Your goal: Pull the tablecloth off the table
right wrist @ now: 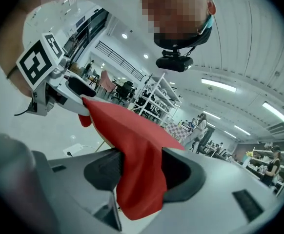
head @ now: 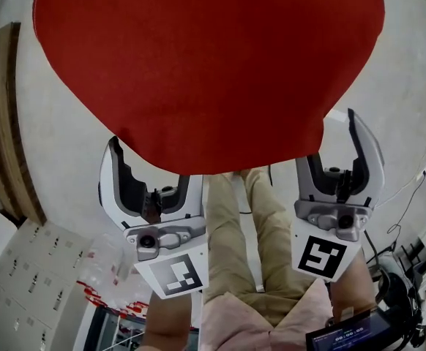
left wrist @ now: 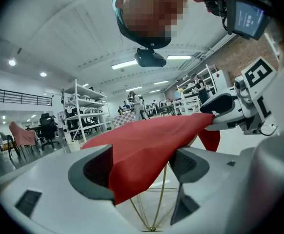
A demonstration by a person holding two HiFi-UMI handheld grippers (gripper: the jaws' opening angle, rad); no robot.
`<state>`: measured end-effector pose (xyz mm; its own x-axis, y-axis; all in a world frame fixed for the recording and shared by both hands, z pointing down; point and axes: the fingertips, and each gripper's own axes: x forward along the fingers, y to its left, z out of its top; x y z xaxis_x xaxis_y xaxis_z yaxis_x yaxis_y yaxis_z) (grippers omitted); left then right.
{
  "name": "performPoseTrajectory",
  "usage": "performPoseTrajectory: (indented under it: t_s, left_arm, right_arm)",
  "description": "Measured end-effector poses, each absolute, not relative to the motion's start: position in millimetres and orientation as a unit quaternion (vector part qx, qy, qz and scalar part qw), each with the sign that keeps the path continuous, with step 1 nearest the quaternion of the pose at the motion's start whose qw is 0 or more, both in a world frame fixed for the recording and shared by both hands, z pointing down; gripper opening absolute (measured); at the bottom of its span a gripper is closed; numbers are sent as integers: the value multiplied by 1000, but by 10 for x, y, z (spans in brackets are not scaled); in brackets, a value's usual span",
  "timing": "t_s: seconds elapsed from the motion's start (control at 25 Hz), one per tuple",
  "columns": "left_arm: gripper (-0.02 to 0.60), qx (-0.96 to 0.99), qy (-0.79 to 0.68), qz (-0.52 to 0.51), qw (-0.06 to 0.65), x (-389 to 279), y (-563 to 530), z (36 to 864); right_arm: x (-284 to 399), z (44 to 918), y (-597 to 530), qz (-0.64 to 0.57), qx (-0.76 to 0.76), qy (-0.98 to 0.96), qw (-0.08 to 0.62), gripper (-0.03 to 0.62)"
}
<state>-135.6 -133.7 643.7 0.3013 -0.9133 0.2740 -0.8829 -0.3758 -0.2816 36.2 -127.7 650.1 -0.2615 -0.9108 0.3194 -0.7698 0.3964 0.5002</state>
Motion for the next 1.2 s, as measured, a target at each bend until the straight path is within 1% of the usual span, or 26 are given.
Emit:
performPoseTrajectory:
  t_s: [0.04, 0.16, 0.24, 0.32, 0.36, 0.44, 0.64, 0.76, 0.84, 1.04, 1.2]
  left_arm:
    - [364, -807, 557, -195, 40, -1343, -1350, 6417]
    - [242, -808, 554, -194, 42, -1307, -1387, 6367]
    - [204, -809, 552, -199, 42, -1285, -1408, 6347]
    - [199, -809, 548, -210, 39, -1267, -1426, 6342]
    - [195, -809, 546, -215, 37, -1259, -1439, 6340]
    - [171, -810, 542, -221, 30, -1242, -1476, 6319]
    - [85, -818, 532, -220, 8, -1203, -1566, 6125]
    - [53, -824, 522, -221, 4, -1180, -1649, 5877]
    - [43, -829, 514, -221, 12, -1165, -1748, 5666]
    - [41, -834, 509, -210, 29, -1153, -1909, 5186]
    - [42, -826, 538, -167, -12, -1187, -1993, 4839]
  right_arm:
    - [345, 6494, -1280, -117, 533, -787, 287, 227]
    - [273, 6441, -1284, -105, 525, -793, 290, 161]
    - [259, 6395, -1291, -101, 523, -793, 296, 127]
    - [270, 6362, -1311, -92, 522, -791, 305, 106]
    - [269, 6338, -1331, -88, 522, -791, 307, 83]
    - [260, 6274, -1395, -81, 524, -791, 306, 61]
    - [255, 6057, -1515, -35, 534, -794, 289, 48]
    - [243, 5802, -1596, -15, 534, -799, 276, 43]
    - [228, 5601, -1692, -17, 529, -803, 273, 38]
    - [201, 5172, -1862, -19, 519, -812, 268, 32]
    - [179, 4791, -1976, -16, 521, -818, 243, 32]
